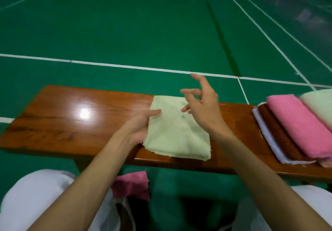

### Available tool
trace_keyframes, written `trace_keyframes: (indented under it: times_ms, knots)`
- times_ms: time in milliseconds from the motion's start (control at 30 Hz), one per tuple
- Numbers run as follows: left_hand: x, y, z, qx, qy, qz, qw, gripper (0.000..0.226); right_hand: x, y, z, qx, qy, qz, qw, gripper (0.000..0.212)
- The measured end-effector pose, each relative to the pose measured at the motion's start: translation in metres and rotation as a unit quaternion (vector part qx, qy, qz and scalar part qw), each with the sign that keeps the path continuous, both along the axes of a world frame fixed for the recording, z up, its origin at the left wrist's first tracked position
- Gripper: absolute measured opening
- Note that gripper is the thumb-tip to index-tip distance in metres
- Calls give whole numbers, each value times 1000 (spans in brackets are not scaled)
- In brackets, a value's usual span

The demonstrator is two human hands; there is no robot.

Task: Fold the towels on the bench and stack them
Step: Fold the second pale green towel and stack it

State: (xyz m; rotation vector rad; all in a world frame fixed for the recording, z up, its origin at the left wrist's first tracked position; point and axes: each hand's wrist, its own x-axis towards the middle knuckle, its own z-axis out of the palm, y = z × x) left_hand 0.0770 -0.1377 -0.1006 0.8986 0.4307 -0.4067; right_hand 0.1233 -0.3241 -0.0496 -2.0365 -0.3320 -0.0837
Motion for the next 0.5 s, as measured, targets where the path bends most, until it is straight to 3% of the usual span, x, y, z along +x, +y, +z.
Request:
trace_keyframes:
  times_ms: [133, 233, 333, 433, 500]
  knots:
    - [5, -1, -1, 86, 7, 12, 996, 35, 9, -46, -22, -156, 13, -146, 977, 51]
    - [5, -6, 6, 110, -5, 6, 994, 30, -2, -59, -43, -231, 45, -98, 967, 70]
    - [1, -4, 17, 201, -35, 12, 979, 22, -8, -62, -56, -219, 30, -19, 975, 79]
    - [0, 8, 18, 363, -84, 92, 924, 30, -2, -63, -53, -161, 41, 32, 986, 82]
    - [-1, 13, 13, 477, -146, 140, 856, 48, -1, -61, -50, -147, 38, 54, 987, 84]
